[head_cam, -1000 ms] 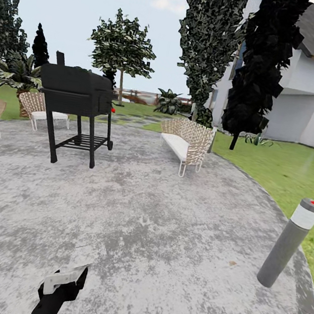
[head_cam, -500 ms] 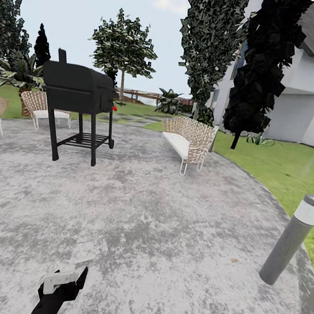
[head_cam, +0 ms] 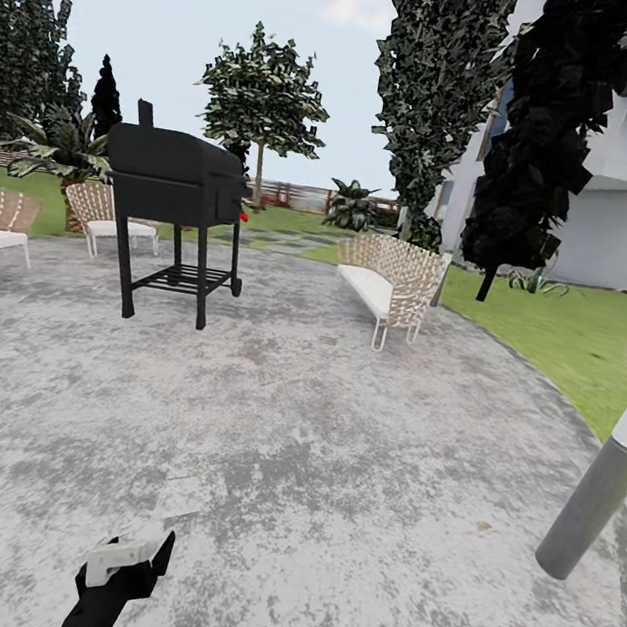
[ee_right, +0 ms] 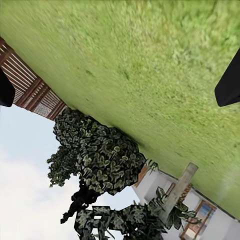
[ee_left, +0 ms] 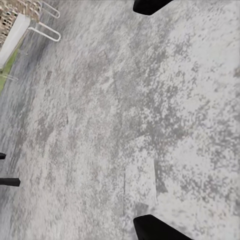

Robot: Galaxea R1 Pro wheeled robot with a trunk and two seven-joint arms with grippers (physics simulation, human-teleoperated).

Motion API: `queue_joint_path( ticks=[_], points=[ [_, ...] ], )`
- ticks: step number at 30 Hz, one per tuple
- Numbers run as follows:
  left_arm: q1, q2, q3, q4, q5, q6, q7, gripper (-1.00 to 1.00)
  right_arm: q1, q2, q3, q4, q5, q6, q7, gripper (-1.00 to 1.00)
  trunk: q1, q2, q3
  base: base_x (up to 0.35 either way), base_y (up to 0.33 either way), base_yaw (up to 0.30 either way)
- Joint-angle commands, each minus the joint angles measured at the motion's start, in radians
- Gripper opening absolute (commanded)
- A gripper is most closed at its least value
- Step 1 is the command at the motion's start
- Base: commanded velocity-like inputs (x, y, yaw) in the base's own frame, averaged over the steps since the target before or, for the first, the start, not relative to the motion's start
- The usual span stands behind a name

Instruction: In the garden, pick up the pesticide atomizer on the floor and spray pesticide onto both trees until each tree trunk is fully covered.

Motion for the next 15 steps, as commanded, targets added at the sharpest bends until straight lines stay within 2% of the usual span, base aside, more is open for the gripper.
queue_joint_path(
  ticks=[1,15],
  points=[
    [0.0,0.0,0.0,0.0,0.0,-0.002,0.0,1.0,0.0,0.0,0.0,0.0,0.0,0.0,0.0,1.0,0.0,0.0,0.0,0.0,0.0,0.009],
    [0.0,0.0,0.0,0.001,0.0,-0.005,0.0,1.0,0.0,0.0,0.0,0.0,0.001,0.0,0.0,1.0,0.0,0.0,0.0,-0.044,0.0,0.002]
  ],
)
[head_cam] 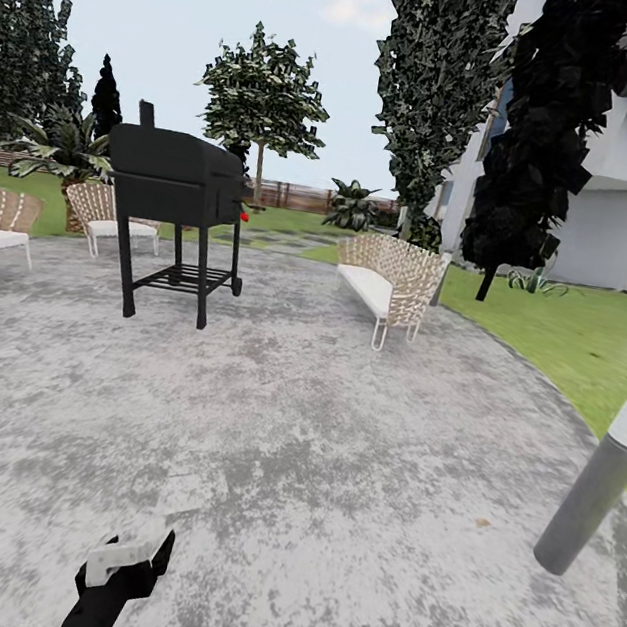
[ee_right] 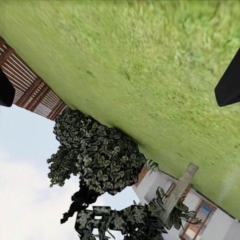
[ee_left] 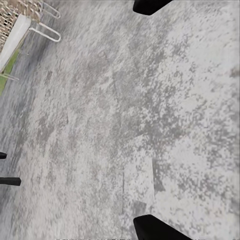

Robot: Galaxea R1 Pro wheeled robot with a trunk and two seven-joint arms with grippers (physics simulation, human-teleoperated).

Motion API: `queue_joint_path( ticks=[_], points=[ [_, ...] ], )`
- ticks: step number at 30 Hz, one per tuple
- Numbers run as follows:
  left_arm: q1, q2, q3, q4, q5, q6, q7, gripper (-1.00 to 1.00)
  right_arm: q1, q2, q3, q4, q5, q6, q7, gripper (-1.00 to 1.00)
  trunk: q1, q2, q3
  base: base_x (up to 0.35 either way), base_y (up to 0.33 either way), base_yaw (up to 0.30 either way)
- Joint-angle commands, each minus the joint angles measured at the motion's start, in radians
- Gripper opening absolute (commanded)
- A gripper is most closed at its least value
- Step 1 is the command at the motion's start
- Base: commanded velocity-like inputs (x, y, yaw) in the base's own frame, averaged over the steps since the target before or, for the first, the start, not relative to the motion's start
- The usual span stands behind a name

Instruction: In the garden, pick up the pesticide atomizer on the floor and spray pesticide onto both trees until each tree trunk is fully covered.

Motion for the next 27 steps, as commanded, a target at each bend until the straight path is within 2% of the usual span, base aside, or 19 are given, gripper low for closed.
queue_joint_path(
  ticks=[1,7,18,19,25,27],
  points=[
    [0.0,0.0,0.0,0.0,0.0,0.0,0.0,1.0,0.0,0.0,0.0,0.0,0.0,0.0,0.0,1.0,0.0,0.0,0.0,-0.183,0.0,0.0],
    [0.0,0.0,0.0,0.006,0.0,-0.001,0.0,1.0,0.0,0.0,0.0,0.0,0.001,0.0,0.0,1.0,0.0,0.0,0.0,-0.206,0.0,0.0],
    [0.0,0.0,0.0,0.013,-0.004,0.001,-0.002,1.0,0.0,0.0,0.0,0.0,0.002,0.0,0.0,1.0,0.0,0.0,0.0,-0.032,0.0,0.0],
    [0.0,0.0,0.0,0.013,-0.009,0.001,-0.003,1.0,0.0,0.0,0.0,0.0,0.002,0.0,0.0,1.0,0.0,0.0,0.0,-0.004,0.0,0.0],
    [0.0,0.0,-0.001,0.027,-0.1,0.0,-0.003,1.0,0.0,0.0,0.0,0.0,0.003,0.0,0.0,1.0,0.0,0.0,0.0,0.005,-0.004,0.0],
    [0.0,0.0,-0.002,0.031,-0.11,0.0,-0.003,1.0,0.0,0.0,-0.001,0.0,0.003,0.0,0.0,1.0,0.0,0.0,0.0,0.068,-0.092,0.0]
  ],
)
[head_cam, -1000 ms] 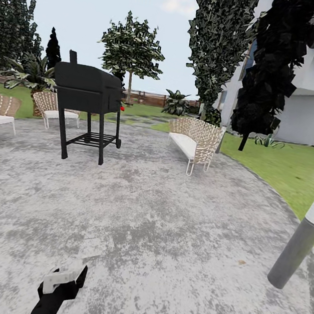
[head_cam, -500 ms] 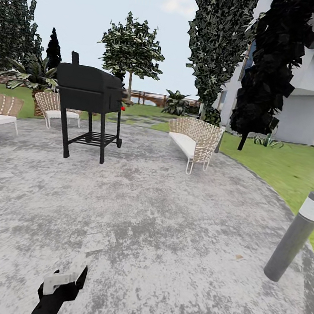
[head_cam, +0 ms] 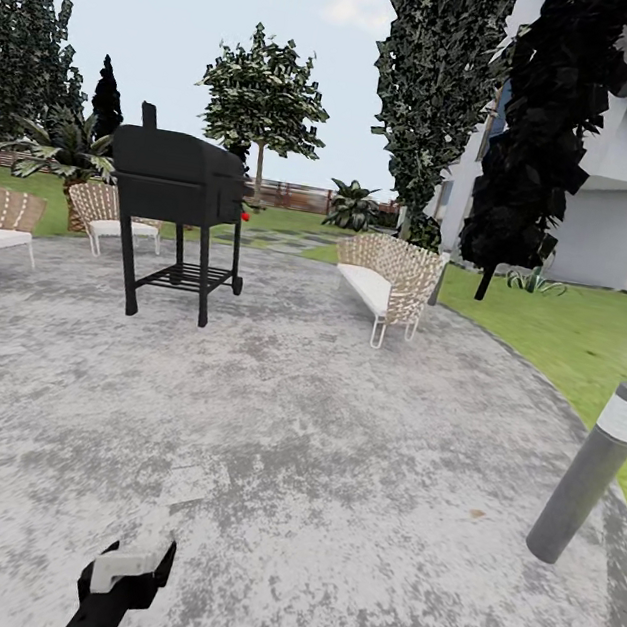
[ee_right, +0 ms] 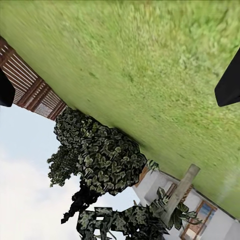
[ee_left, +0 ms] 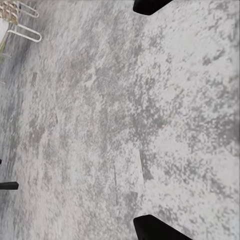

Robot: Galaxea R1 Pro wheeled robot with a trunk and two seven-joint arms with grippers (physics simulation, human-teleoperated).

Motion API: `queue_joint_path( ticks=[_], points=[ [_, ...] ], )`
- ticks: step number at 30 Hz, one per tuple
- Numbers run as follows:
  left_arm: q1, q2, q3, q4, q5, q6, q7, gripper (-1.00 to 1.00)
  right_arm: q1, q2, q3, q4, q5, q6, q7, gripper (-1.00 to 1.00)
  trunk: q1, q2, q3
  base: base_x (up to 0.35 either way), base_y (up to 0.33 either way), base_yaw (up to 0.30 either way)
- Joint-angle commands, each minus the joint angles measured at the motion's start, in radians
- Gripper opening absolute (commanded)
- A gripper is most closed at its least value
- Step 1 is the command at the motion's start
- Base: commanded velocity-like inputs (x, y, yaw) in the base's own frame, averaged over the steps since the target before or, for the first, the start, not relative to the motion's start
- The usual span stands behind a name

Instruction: In the garden, pick up the pesticide atomizer on the floor and spray pesticide onto both trees until each tree trunk is fully covered.

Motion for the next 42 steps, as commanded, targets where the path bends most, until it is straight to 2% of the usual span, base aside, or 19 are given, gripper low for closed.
queue_joint_path(
  ticks=[1,23,26,27,30,36,38,39,42],
  points=[
    [0.0,0.0,0.0,0.001,-0.002,0.0,0.0,1.0,0.0,0.0,0.0,0.0,0.0,0.0,0.0,1.0,0.0,0.0,0.0,0.091,-0.158,0.0],
    [0.0,0.0,-0.001,0.016,-0.011,-0.004,0.0,1.0,0.0,0.0,0.001,0.0,0.0,0.0,0.0,1.0,0.0,0.0,0.0,0.017,-0.05,0.0],
    [0.0,0.0,-0.001,0.031,-0.011,-0.021,-0.001,1.0,0.0,0.0,0.001,0.0,0.0,0.001,0.001,1.0,0.0,0.0,0.0,0.0,-0.002,0.0],
    [0.0,0.0,-0.002,0.045,-0.012,-0.05,-0.001,1.0,0.0,0.0,0.001,0.0,0.0,0.001,0.001,1.0,0.0,0.0,0.0,0.0,0.0,0.0],
    [0.0,0.0,-0.003,0.055,-0.012,-0.077,-0.001,1.0,0.0,0.0,0.001,0.0,0.0,0.0,0.001,1.0,0.0,0.0,0.0,0.0,0.0,0.0],
    [0.0,0.0,-0.005,0.061,-0.013,-0.091,-0.001,1.0,0.0,0.0,0.001,0.0,0.0,0.001,0.001,1.0,0.0,0.0,0.0,0.0,0.0,0.0],
    [0.0,-0.017,-0.044,0.063,-0.015,-0.093,-0.001,1.0,0.0,0.0,0.001,0.0,0.0,0.0,0.001,1.0,0.0,0.0,0.0,0.0,0.0,0.0],
    [0.0,-0.031,-0.078,0.064,-0.021,-0.094,0.0,1.0,0.0,0.0,0.001,0.0,0.0,0.0,0.001,1.0,0.0,0.0,0.0,0.0,0.0,0.0],
    [0.0,-0.047,-0.112,0.074,-0.041,-0.095,0.002,1.0,0.0,0.0,0.001,0.0,0.0,0.0,0.001,1.0,0.0,0.0,0.0,0.0,0.0,0.0]
  ],
)
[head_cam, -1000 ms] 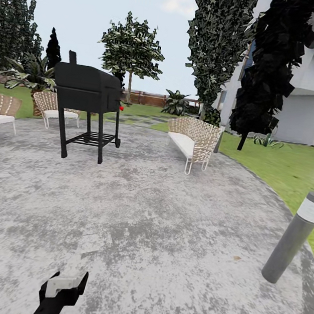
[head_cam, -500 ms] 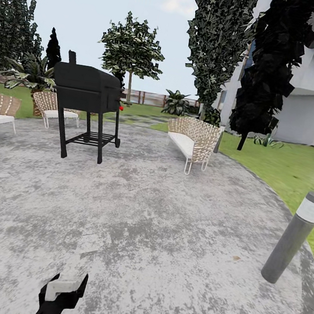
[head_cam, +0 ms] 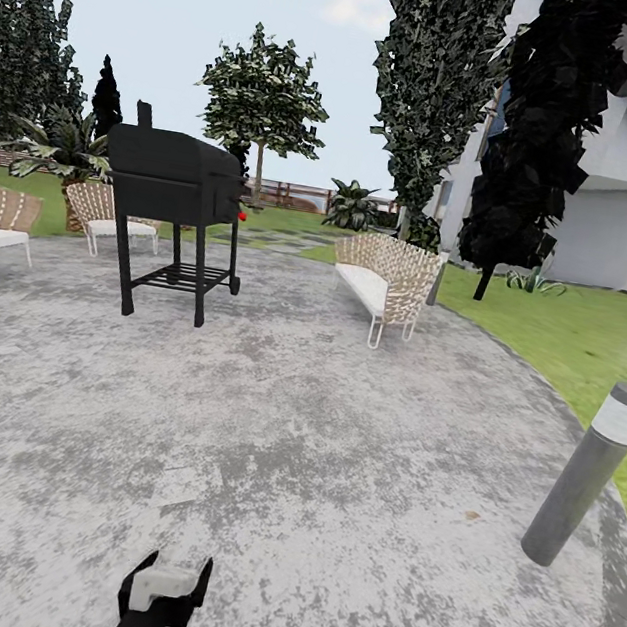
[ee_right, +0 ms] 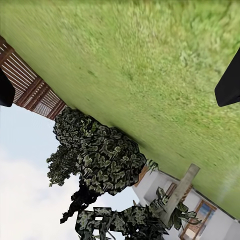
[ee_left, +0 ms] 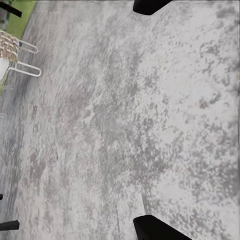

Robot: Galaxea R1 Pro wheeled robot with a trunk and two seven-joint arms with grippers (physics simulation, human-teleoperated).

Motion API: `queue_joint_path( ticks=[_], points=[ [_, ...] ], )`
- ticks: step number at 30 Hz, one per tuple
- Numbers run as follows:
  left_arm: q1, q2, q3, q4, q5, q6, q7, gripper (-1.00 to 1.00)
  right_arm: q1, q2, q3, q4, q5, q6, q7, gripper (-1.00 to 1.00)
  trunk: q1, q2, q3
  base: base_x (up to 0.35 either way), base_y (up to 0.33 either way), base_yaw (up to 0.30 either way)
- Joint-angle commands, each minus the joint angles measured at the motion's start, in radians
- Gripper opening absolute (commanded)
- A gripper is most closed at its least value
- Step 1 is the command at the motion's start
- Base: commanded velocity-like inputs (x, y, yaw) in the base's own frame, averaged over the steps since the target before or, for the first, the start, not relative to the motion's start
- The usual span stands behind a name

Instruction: In the garden, pick up the pesticide atomizer on the floor and spray pesticide onto both trees until each tree trunk is fully covered.

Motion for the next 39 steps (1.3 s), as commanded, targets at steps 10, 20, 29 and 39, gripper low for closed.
queue_joint_path(
  ticks=[10,20,29,39],
  points=[
    [0.0,-0.047,-0.035,0.037,-0.068,-0.001,0.004,1.0,0.0,-0.001,-0.001,0.0,-0.001,0.001,0.0,1.0,0.008,-0.014,-0.006,0.0,0.0,0.0],
    [0.0,-0.049,-0.034,0.036,-0.068,-0.001,0.004,1.0,0.0,-0.002,-0.002,0.0,-0.002,0.001,0.0,1.0,0.019,-0.03,-0.043,0.0,0.0,0.0],
    [0.0,-0.048,-0.033,0.034,-0.068,-0.001,0.004,1.0,0.0,-0.003,-0.004,0.001,-0.003,0.001,0.0,1.0,0.023,-0.032,-0.078,0.0,0.0,0.0],
    [-0.001,-0.048,-0.032,0.032,-0.066,-0.001,0.004,1.0,0.0,-0.003,-0.004,0.002,-0.003,0.001,0.0,1.0,0.027,-0.034,-0.117,0.0,0.0,0.0]
  ],
)
